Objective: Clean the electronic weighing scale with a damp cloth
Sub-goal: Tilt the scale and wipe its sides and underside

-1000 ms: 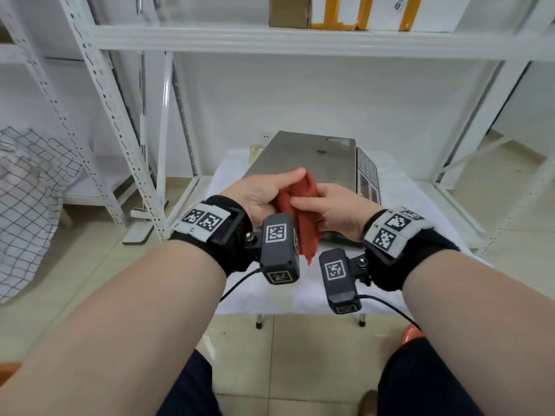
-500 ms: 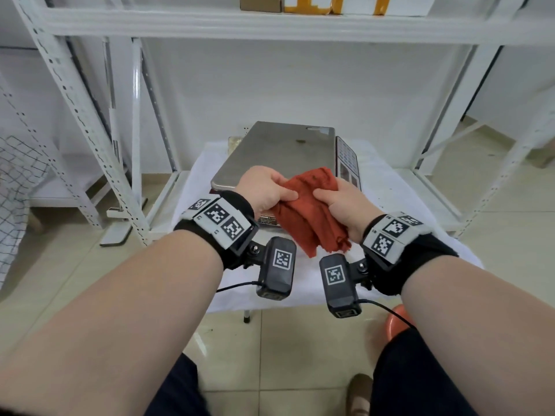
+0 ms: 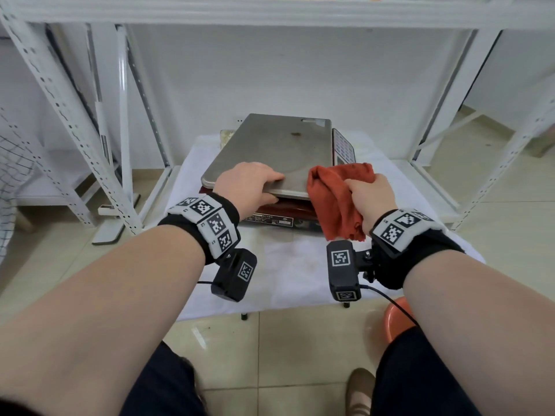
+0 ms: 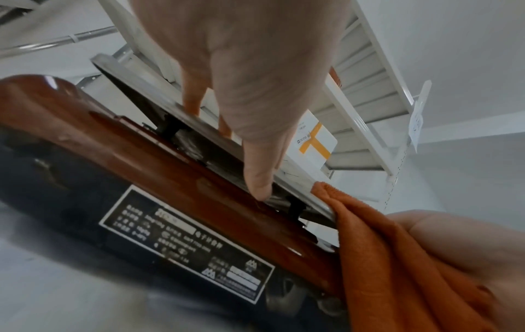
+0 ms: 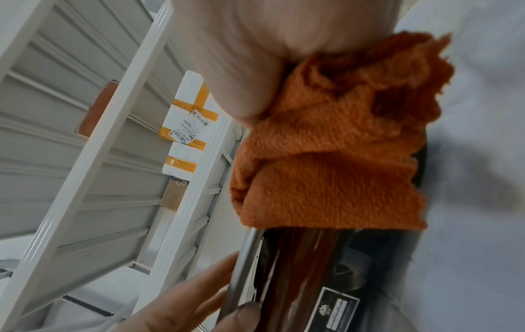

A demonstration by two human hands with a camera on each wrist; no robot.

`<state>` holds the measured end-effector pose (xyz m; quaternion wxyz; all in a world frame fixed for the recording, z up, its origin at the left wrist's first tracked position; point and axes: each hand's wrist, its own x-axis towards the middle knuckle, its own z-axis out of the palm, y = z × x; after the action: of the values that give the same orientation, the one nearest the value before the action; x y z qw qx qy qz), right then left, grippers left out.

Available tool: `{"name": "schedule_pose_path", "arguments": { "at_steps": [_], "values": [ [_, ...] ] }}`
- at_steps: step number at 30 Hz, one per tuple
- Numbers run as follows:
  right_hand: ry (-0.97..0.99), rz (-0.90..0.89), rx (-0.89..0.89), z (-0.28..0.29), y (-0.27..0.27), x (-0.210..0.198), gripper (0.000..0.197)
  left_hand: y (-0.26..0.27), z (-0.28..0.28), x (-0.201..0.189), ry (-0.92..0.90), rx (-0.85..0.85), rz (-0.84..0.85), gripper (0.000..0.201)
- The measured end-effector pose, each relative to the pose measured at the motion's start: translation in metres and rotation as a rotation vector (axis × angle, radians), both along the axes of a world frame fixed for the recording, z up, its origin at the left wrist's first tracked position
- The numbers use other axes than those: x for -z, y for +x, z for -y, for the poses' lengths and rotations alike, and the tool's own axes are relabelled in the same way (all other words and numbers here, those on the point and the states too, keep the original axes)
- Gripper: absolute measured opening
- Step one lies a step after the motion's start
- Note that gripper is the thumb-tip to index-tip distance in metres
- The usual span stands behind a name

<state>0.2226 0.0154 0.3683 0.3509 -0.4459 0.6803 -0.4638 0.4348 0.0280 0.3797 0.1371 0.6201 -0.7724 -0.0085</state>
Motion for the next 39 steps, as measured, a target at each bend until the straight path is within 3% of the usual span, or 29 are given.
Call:
{"name": "schedule_pose_path", "arguments": {
  "at_steps": [3,6,10,13,16,18,22,27,35,39],
  "values": [
    [0.009,0.047,0.065,0.005,-0.006,-0.001,0.038,0.000,-0.001,0.000,-0.059,0.018,0.018,0.039],
    [0.033,0.057,0.110,0.004,-0.009,-0.002,0.042,0.000,-0.002,0.002,-0.053,0.009,0.024,0.040],
    [-0.044,-0.108,0.106,-0.002,-0.013,0.007,0.059,0.000,-0.002,0.005,-0.042,0.001,0.001,0.045],
    [-0.113,-0.253,0.013,-0.004,-0.006,0.013,0.038,0.002,0.001,0.003,-0.011,-0.006,-0.009,0.051],
    [-0.066,-0.312,-0.154,-0.008,0.003,0.016,0.053,0.004,0.003,0.000,0.021,-0.001,0.010,0.053],
    [-0.073,-0.412,-0.216,-0.009,0.006,0.017,0.052,0.003,0.003,-0.002,0.037,0.014,0.008,0.055],
    [-0.156,-0.463,-0.157,-0.005,-0.002,0.022,0.019,0.001,0.003,-0.002,0.053,0.036,0.007,0.057],
    [-0.165,-0.466,-0.231,-0.016,-0.008,0.029,0.035,0.001,0.005,0.000,0.026,0.038,0.014,0.049],
    [-0.311,-0.781,-0.320,-0.031,-0.015,0.034,0.037,-0.001,0.005,0.003,-0.016,0.035,-0.009,0.046],
    [-0.484,-0.869,-0.297,-0.041,-0.006,0.036,0.030,-0.002,0.004,0.003,-0.029,0.032,-0.018,0.047]
  ]
}}
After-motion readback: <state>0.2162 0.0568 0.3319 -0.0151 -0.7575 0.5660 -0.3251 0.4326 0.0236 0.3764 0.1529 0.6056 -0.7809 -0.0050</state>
